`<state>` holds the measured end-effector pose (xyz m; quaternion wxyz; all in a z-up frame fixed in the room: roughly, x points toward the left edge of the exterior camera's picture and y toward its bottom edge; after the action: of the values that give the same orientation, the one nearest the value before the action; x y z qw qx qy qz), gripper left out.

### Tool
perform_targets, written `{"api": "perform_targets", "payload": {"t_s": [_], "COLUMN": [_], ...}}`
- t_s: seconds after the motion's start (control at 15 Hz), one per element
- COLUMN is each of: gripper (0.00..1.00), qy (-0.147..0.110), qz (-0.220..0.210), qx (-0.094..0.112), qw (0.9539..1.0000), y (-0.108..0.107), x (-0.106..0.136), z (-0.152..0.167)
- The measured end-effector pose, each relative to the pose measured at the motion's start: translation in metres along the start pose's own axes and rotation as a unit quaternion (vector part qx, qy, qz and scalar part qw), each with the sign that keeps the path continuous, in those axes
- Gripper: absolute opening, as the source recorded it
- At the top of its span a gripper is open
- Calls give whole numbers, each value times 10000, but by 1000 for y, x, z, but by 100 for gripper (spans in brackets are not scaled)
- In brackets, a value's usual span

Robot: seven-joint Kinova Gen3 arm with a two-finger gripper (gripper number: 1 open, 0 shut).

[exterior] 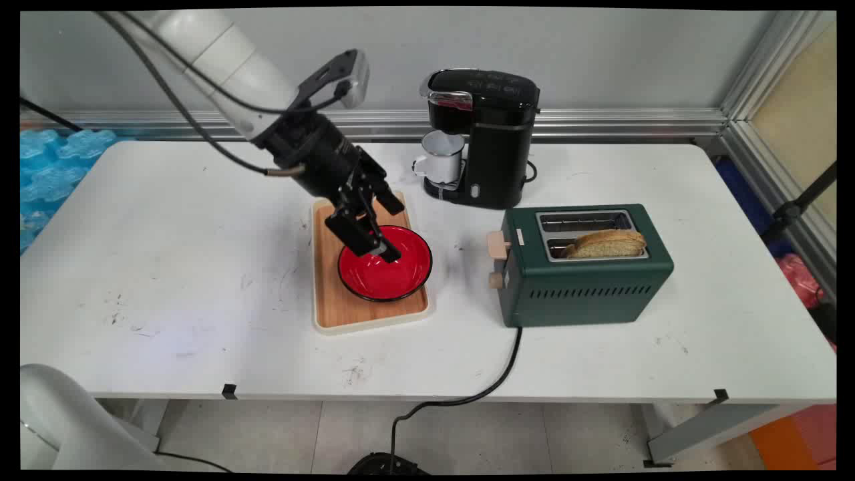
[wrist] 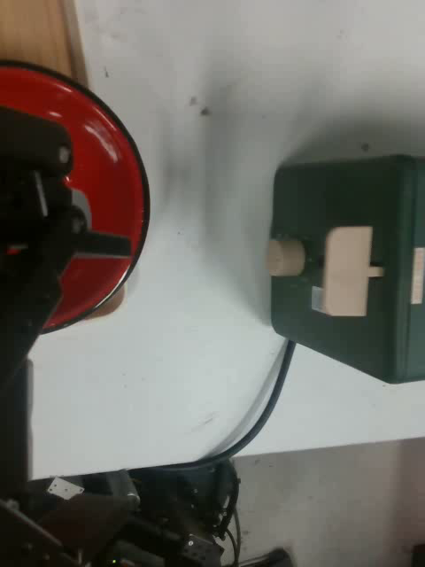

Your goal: Press the toaster switch

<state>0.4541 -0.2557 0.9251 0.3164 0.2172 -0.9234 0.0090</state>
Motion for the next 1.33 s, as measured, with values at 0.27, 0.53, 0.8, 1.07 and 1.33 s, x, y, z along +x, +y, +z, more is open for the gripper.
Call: {"api": "perform_targets", "payload": {"t_s": [0.27,0.53,0.8,1.07,1.33], "gripper": [100,100,0,0,0], "qy": [-142,-221,-216,-203,-243], "qz": [6,106,261,324,335], "qx": [21,87,152,217,330], "qw": [9999,9997,9993,9990,9986], "y": [2,3,3,3,2], "x": [24,45,69,83,94], "z": [-9,-16,-17,-14,-3]}}
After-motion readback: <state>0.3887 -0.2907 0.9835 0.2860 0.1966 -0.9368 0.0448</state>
